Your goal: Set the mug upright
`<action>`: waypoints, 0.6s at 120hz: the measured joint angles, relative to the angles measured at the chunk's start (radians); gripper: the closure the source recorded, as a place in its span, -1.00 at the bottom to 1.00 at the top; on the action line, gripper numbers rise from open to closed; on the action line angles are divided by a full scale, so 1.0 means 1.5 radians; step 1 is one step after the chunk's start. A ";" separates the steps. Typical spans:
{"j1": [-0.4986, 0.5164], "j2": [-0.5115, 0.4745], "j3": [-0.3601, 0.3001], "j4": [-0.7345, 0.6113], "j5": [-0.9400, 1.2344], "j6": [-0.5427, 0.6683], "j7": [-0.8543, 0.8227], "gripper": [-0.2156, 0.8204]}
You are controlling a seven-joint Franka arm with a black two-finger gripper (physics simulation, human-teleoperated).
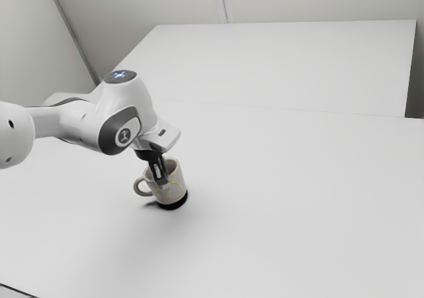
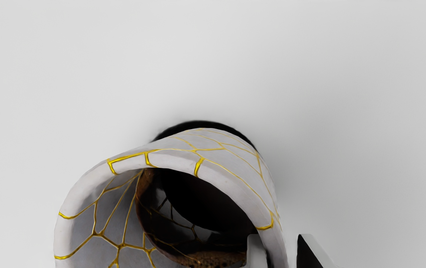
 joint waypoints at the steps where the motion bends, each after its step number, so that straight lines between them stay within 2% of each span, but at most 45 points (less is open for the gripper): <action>1: 0.000 0.000 0.000 0.000 0.000 0.001 -0.001 0.57; 15: 0.000 -0.006 -0.003 -0.001 0.004 0.011 -0.013 0.10; 29: 0.000 -0.023 -0.004 0.002 0.005 0.009 -0.023 -0.19; 51: 0.025 -0.042 0.004 0.053 -0.006 -0.065 -0.125 -0.42; 72: 0.023 -0.036 0.010 0.180 -0.018 -0.165 -0.240 -0.51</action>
